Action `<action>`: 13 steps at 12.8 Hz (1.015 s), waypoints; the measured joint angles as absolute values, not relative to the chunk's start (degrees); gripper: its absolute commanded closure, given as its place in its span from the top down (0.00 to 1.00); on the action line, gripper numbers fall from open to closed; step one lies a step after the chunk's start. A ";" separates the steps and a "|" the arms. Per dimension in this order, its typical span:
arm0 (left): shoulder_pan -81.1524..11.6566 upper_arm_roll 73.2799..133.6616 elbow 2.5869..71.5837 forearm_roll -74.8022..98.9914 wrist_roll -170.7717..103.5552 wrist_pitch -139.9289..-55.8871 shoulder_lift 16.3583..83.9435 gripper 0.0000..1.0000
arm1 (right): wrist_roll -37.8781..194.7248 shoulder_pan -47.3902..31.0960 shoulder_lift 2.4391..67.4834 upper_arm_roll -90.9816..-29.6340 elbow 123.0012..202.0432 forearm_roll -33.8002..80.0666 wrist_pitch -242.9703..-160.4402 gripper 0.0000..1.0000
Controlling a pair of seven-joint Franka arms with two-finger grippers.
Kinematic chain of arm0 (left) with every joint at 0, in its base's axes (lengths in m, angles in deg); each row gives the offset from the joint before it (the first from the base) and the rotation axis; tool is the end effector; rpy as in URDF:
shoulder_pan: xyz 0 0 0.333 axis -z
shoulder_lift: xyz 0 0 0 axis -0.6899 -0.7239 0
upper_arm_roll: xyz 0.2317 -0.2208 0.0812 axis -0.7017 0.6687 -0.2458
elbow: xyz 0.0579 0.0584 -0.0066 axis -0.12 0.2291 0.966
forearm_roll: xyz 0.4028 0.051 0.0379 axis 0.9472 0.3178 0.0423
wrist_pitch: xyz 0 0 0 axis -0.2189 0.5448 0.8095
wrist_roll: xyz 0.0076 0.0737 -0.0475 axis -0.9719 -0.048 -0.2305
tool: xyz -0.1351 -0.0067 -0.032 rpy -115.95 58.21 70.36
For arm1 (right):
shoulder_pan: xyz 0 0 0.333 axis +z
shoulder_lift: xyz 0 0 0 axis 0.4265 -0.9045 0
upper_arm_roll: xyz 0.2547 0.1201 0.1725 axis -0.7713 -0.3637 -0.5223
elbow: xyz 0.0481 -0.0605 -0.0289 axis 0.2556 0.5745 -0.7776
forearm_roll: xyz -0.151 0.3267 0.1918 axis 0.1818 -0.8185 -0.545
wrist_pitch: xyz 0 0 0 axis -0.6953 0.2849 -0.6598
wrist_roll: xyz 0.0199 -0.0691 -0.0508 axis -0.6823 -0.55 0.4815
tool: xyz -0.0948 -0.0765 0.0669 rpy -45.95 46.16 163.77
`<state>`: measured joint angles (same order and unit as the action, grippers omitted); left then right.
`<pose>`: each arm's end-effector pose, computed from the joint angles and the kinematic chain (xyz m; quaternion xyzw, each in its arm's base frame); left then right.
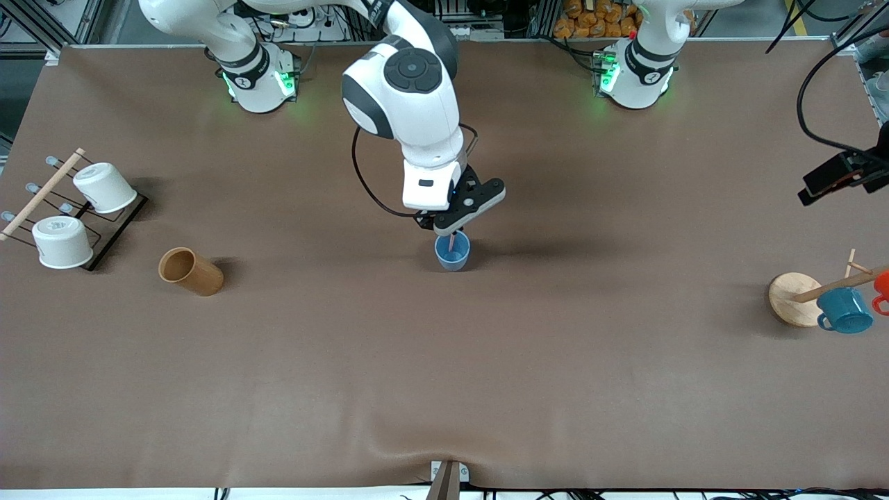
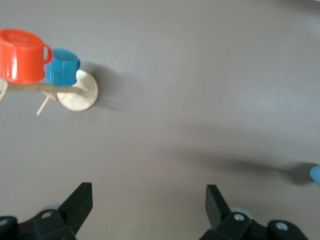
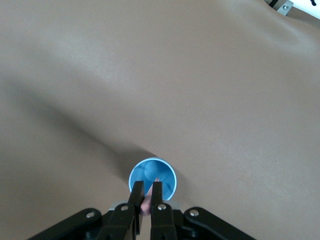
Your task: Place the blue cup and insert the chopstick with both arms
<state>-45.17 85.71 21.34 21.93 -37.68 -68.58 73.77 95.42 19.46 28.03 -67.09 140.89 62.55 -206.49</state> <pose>0.5782 0.0131 0.6355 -0.9947 -0.1014 -0.0161 0.0059 0.5327 0.5425 0.4172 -0.9484 -0.2975 -0.1024 0.0406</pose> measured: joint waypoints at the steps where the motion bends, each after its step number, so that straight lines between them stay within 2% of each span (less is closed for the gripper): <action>1: -45.70 86.05 21.33 21.77 -37.68 -67.96 74.33 1.00 | 95.42 19.76 27.95 -67.09 141.88 62.72 -207.89 0.00; 9: -46.21 86.53 21.61 21.69 -37.68 -67.50 75.39 1.00 | 95.41 21.80 27.86 -67.10 146.06 66.51 -211.09 0.01; 13: -46.29 86.59 21.59 21.69 -37.67 -67.59 75.40 1.00 | 95.41 22.65 27.85 -67.10 147.72 66.89 -212.58 0.11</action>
<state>-46.29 86.59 21.59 21.69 -37.67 -67.59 75.40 95.41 22.65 27.85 -67.10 147.72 66.89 -212.58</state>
